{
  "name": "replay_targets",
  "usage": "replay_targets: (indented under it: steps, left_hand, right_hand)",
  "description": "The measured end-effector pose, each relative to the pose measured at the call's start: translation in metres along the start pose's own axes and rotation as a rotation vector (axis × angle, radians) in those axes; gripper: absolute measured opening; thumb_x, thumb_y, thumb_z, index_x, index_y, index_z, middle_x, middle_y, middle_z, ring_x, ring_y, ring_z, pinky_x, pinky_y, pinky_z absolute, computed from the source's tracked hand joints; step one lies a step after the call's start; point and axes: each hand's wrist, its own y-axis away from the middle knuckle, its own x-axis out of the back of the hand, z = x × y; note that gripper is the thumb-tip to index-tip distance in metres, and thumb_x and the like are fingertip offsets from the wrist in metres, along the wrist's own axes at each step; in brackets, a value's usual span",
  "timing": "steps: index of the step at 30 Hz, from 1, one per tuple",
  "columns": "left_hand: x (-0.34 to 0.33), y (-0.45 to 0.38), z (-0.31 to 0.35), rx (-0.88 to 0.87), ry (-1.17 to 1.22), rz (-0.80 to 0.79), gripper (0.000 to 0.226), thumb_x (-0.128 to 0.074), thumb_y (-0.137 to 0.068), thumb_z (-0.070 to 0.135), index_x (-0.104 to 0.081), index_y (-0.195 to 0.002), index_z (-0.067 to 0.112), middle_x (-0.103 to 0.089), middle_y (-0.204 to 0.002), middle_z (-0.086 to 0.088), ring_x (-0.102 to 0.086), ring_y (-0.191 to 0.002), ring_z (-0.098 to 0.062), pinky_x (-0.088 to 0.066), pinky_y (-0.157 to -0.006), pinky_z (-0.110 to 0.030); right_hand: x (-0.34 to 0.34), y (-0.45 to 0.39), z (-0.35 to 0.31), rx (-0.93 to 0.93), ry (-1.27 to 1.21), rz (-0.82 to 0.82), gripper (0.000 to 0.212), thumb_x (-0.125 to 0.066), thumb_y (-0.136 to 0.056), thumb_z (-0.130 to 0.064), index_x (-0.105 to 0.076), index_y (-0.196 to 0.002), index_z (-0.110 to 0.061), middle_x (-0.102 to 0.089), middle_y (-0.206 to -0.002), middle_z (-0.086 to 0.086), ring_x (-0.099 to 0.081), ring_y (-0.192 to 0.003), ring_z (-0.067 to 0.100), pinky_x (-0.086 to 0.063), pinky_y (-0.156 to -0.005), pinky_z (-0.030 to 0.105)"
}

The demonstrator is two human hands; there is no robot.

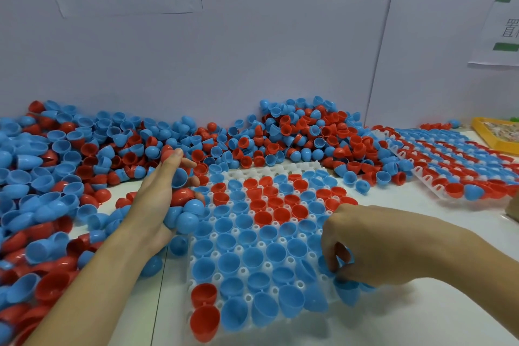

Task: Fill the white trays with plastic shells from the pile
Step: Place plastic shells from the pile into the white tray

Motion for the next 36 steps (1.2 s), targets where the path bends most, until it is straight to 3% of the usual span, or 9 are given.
replay_targets:
  steps: [3, 5, 7, 12, 21, 29, 36]
  left_hand:
    - [0.001, 0.001, -0.001, -0.005, 0.009, -0.018, 0.032, -0.065, -0.086, 0.054, -0.068, -0.075, 0.024, -0.064, -0.07, -0.004, -0.062, -0.052, -0.016, -0.055, -0.05, -0.027]
    - [0.001, 0.001, -0.002, -0.008, 0.007, -0.016, 0.032, -0.064, -0.086, 0.054, -0.068, -0.075, 0.024, -0.064, -0.07, -0.004, -0.062, -0.051, -0.016, -0.055, -0.05, -0.027]
    - [0.0, 0.003, 0.0, 0.0, 0.016, -0.016, 0.032, -0.065, -0.086, 0.054, -0.068, -0.076, 0.024, -0.064, -0.07, -0.004, -0.061, -0.051, -0.016, -0.055, -0.05, -0.027]
    - [0.0, 0.004, 0.0, 0.007, 0.021, -0.004, 0.032, -0.063, -0.091, 0.051, -0.066, -0.08, 0.021, -0.063, -0.072, -0.005, -0.061, -0.051, -0.017, -0.055, -0.05, -0.027]
    - [0.0, 0.005, -0.001, 0.016, 0.01, 0.003, 0.032, -0.062, -0.091, 0.051, -0.066, -0.08, 0.021, -0.063, -0.072, -0.005, -0.061, -0.051, -0.017, -0.054, -0.048, -0.028]
    - [0.0, 0.006, -0.002, 0.017, 0.01, -0.009, 0.033, -0.066, -0.081, 0.056, -0.07, -0.072, 0.025, -0.066, -0.069, -0.003, -0.062, -0.052, -0.016, -0.055, -0.049, -0.028]
    - [0.0, 0.005, -0.002, 0.036, 0.03, -0.027, 0.036, -0.068, -0.072, 0.059, -0.07, -0.077, 0.023, -0.068, -0.069, -0.002, -0.062, -0.052, -0.015, -0.056, -0.051, -0.029]
  right_hand:
    - [0.001, 0.003, 0.003, -0.016, 0.136, 0.025, 0.016, -0.068, -0.092, -0.036, -0.072, -0.108, -0.034, -0.063, -0.1, -0.021, -0.058, -0.082, 0.003, -0.038, -0.057, 0.012]
    - [-0.007, -0.002, 0.003, 0.04, 0.101, -0.015, 0.02, -0.068, -0.092, -0.039, -0.071, -0.111, -0.035, -0.063, -0.102, -0.022, -0.058, -0.084, 0.003, -0.045, -0.06, 0.015]
    - [0.002, 0.0, 0.006, 0.013, 0.064, 0.07, 0.022, -0.068, -0.091, -0.045, -0.069, -0.111, -0.038, -0.063, -0.099, -0.021, -0.059, -0.086, 0.003, -0.054, -0.071, 0.022]
    - [-0.005, -0.002, -0.003, 0.125, 0.023, 0.059, 0.033, -0.068, -0.085, -0.056, -0.066, -0.114, -0.041, -0.059, -0.099, -0.021, -0.054, -0.089, 0.002, -0.053, -0.075, 0.026]
    - [-0.013, -0.015, -0.014, 0.136, 0.089, 0.032, 0.02, -0.067, -0.092, -0.033, -0.073, -0.11, -0.027, -0.067, -0.103, -0.015, -0.063, -0.092, 0.011, -0.058, -0.081, 0.03]
    - [-0.011, -0.018, -0.023, 0.114, 0.243, 0.056, 0.02, -0.066, -0.09, -0.029, -0.071, -0.109, -0.023, -0.067, -0.103, -0.008, -0.065, -0.088, 0.014, -0.059, -0.078, 0.033]
    - [-0.006, -0.016, -0.015, 0.086, 0.169, 0.01, 0.03, -0.068, -0.091, -0.036, -0.065, -0.12, -0.035, -0.063, -0.108, -0.019, -0.059, -0.091, 0.005, -0.055, -0.081, 0.026]
